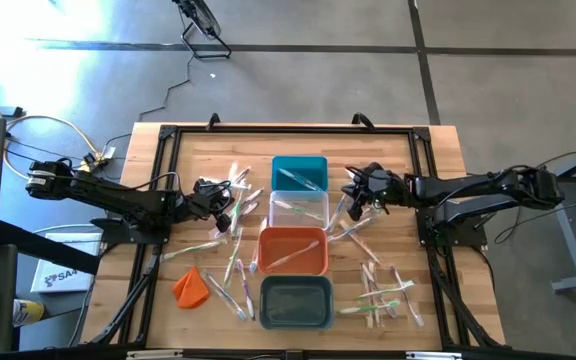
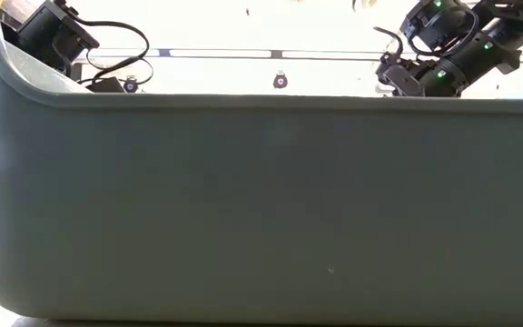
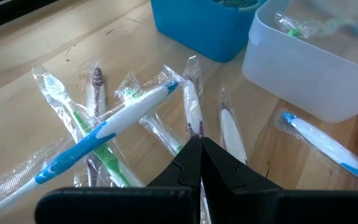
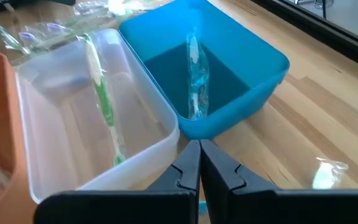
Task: Pick & Place Toothbrushes
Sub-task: Put the violet toothbrush into the green bin
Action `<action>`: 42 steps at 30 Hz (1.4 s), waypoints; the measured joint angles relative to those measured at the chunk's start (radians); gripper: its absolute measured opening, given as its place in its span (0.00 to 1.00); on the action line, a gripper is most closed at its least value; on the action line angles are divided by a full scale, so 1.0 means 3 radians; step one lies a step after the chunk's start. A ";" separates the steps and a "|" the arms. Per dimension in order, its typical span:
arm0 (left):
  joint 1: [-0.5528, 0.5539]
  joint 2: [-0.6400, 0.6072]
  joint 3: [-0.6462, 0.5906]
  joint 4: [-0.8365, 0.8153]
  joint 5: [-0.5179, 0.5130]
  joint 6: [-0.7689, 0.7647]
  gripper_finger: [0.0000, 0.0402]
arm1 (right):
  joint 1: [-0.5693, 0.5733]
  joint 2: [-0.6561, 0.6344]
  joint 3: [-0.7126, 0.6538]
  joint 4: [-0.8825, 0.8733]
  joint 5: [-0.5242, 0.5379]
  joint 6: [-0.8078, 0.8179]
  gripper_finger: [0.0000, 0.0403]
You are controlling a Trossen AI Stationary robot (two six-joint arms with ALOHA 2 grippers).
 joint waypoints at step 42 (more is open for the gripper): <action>0.0000 0.0000 0.0000 -0.0024 0.0170 -0.0001 0.00 | -0.0130 0.0000 0.0000 -0.0432 0.0429 -0.0306 0.01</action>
